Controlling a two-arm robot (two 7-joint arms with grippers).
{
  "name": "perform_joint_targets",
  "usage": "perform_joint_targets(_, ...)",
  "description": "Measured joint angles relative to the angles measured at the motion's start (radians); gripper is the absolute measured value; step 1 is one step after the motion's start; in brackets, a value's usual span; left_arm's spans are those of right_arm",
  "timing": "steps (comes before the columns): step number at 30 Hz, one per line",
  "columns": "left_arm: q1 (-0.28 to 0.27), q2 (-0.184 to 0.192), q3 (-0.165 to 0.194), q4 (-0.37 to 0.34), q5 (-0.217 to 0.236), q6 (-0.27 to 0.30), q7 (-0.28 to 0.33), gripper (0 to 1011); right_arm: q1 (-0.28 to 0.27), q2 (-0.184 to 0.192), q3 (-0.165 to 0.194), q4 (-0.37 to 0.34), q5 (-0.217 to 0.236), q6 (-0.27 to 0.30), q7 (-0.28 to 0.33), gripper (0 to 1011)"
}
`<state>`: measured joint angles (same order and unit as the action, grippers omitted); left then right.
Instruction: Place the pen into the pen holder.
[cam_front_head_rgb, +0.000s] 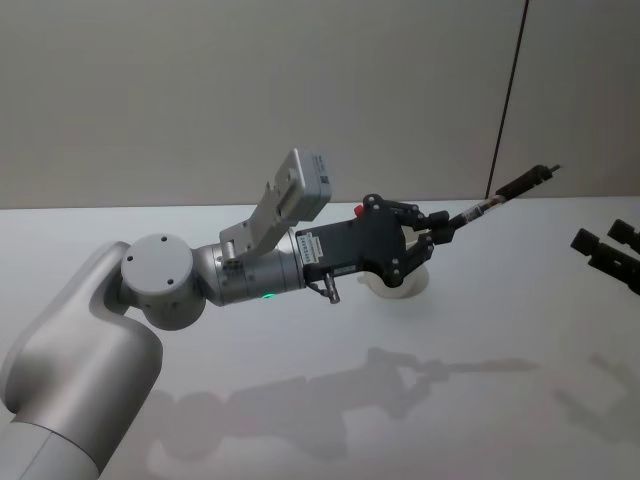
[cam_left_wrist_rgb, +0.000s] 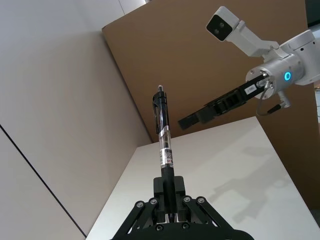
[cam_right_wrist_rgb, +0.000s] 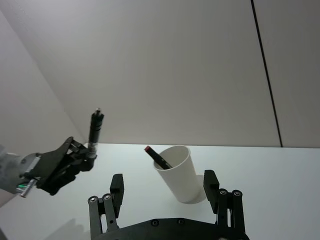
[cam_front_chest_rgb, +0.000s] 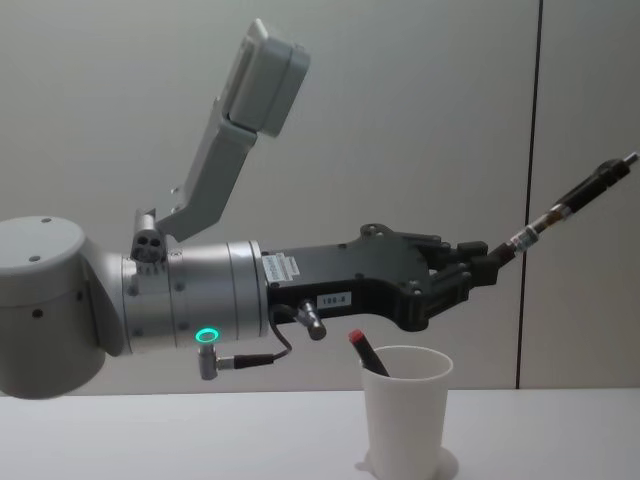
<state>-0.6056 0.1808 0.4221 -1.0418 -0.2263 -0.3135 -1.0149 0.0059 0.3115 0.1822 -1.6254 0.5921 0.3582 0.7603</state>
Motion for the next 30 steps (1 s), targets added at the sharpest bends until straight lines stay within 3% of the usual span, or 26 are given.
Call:
perform_joint_targets(17, 0.0, 0.0, 0.0, 0.0, 0.0, 0.0, 0.0, 127, -0.044, -0.004, -0.009, -0.057, 0.112, 0.037, 0.02, 1002)
perform_joint_targets(30, 0.0, 0.0, 0.0, 0.0, 0.0, 0.0, 0.0, 127, -0.05, -0.014, -0.033, -0.101, 0.161, 0.061, -0.038, 1002)
